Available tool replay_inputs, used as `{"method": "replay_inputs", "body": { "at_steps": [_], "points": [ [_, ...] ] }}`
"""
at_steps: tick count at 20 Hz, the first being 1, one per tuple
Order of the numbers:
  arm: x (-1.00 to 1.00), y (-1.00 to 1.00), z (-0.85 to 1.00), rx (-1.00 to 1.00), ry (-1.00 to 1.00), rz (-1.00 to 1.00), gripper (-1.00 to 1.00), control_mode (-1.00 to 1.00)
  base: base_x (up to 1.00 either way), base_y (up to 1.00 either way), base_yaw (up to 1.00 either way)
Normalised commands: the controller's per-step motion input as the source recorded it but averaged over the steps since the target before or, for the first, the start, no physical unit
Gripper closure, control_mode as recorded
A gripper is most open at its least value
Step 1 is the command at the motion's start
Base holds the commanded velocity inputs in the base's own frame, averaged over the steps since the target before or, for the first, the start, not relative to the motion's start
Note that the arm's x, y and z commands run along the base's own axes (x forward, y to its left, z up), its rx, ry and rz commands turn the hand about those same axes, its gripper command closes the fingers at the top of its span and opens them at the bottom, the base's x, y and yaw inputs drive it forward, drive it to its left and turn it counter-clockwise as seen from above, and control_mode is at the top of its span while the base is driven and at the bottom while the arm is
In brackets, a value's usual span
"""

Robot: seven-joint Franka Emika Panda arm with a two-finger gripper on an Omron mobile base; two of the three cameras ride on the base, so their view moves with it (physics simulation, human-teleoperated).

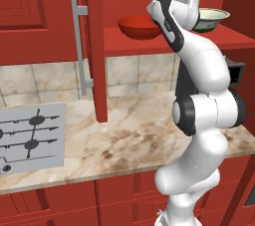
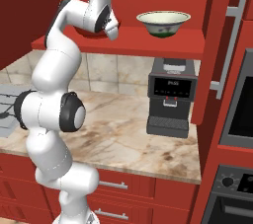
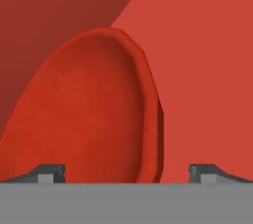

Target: Move the bowls from the cabinet to the plates on the dining table.

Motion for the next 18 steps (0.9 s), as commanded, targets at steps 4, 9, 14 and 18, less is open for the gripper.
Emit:
{"method": "replay_inputs", "body": {
  "at_steps": [4, 9, 14, 18],
  "points": [
    [0.00, 0.00, 0.00, 0.00, 0.00, 0.00, -1.00, -1.00, 0.00, 0.00, 0.00],
    [0.00, 0.00, 0.00, 0.00, 0.00, 0.00, 1.00, -1.00, 0.00, 0.00, 0.00],
    [0.00, 0.00, 0.00, 0.00, 0.00, 0.00, 1.00, -1.00, 0.00, 0.00, 0.00],
    [0.00, 0.00, 0.00, 0.00, 0.00, 0.00, 1.00, -1.00, 0.00, 0.00, 0.00]
  ]
}}
